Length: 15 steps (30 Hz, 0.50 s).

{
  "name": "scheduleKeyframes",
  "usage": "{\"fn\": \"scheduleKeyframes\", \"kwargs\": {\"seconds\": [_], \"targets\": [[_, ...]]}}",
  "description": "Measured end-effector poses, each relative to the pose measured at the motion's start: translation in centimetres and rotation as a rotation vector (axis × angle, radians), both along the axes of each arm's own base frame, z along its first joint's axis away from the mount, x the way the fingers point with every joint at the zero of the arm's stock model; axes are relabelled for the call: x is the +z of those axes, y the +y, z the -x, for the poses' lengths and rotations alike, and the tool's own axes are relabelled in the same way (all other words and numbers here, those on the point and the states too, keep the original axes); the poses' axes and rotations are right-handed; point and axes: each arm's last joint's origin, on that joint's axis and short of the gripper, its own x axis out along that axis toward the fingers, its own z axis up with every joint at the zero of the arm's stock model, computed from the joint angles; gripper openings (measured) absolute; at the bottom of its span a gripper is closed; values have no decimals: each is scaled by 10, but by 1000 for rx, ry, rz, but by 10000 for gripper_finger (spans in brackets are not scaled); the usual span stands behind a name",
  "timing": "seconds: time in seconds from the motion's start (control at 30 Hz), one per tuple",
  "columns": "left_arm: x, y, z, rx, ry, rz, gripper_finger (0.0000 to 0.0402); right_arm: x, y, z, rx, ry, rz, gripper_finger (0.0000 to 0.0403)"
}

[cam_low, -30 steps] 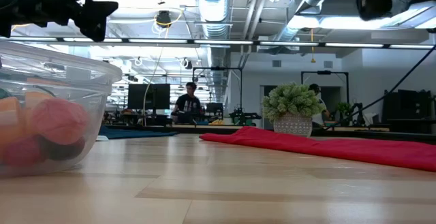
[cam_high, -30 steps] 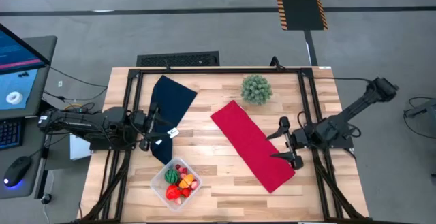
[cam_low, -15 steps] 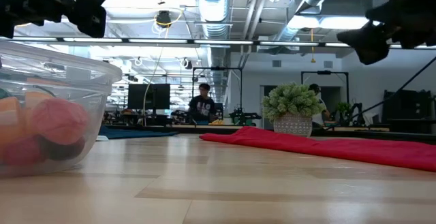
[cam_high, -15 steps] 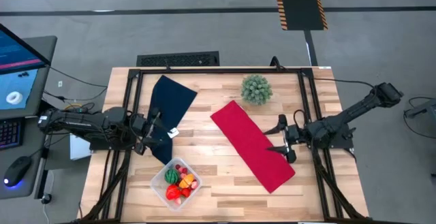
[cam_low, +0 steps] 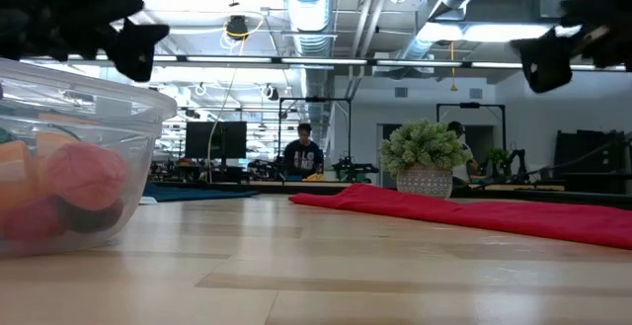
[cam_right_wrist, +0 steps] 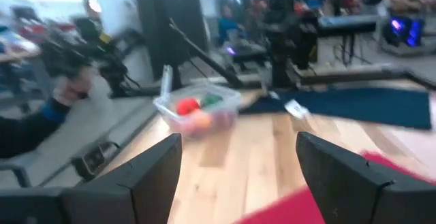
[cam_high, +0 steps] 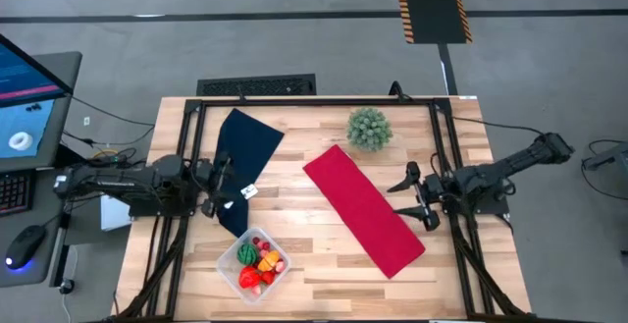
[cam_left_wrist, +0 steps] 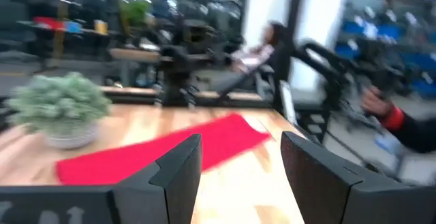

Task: Pick and placing Produce into tupperware
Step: Return to Home Position

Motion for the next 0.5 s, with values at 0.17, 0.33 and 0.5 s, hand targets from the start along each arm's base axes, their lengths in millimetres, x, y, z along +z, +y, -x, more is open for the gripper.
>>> {"fn": "scheduleKeyframes", "kwargs": {"seconds": [0.17,0.33,0.5], "targets": [[-3,8,8,5,-37,-3,192,11,-3,12,54,-127,17,313],[-5,11,14,1,-32,-17,192,7,-9,19,13,-108,13,313],[-2,14,21,12,-80,-27,192,10,-12,20,-2,-75,16,313]]}}
